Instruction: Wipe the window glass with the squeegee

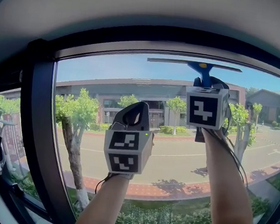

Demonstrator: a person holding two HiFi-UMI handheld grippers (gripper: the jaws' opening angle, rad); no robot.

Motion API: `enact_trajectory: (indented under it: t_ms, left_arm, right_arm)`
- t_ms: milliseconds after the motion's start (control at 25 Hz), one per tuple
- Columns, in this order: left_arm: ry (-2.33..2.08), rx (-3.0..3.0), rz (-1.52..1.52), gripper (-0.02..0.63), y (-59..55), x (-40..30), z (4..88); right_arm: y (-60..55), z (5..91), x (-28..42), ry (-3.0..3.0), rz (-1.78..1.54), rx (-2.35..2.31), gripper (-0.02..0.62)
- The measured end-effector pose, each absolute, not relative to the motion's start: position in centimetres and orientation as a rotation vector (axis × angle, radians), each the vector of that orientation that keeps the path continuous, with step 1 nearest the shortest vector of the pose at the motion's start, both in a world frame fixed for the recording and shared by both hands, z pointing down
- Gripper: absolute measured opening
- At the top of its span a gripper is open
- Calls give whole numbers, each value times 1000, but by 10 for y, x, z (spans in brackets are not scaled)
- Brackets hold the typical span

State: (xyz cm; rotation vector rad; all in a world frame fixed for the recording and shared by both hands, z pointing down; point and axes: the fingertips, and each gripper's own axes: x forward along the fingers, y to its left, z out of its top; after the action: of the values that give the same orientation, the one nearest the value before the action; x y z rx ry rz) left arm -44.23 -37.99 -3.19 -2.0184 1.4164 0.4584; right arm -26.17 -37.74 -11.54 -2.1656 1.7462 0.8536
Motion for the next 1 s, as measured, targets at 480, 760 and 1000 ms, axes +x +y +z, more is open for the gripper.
enact_trajectory:
  t_ms: [480,760,1000]
  left_arm:
    - [1432,-2060,428,0,-385,-439,-8]
    - [1430,-2081,413,0,-381,-430,11]
    - [1439,-2099,397,1,-383,-435,25]
  right_arm:
    - [-378,-91,-265,1765,856,-2174,141]
    - [-376,-65,-262,1792,868,-2157,140]
    - [-376,-43,-264,1803,860,-2164,140]
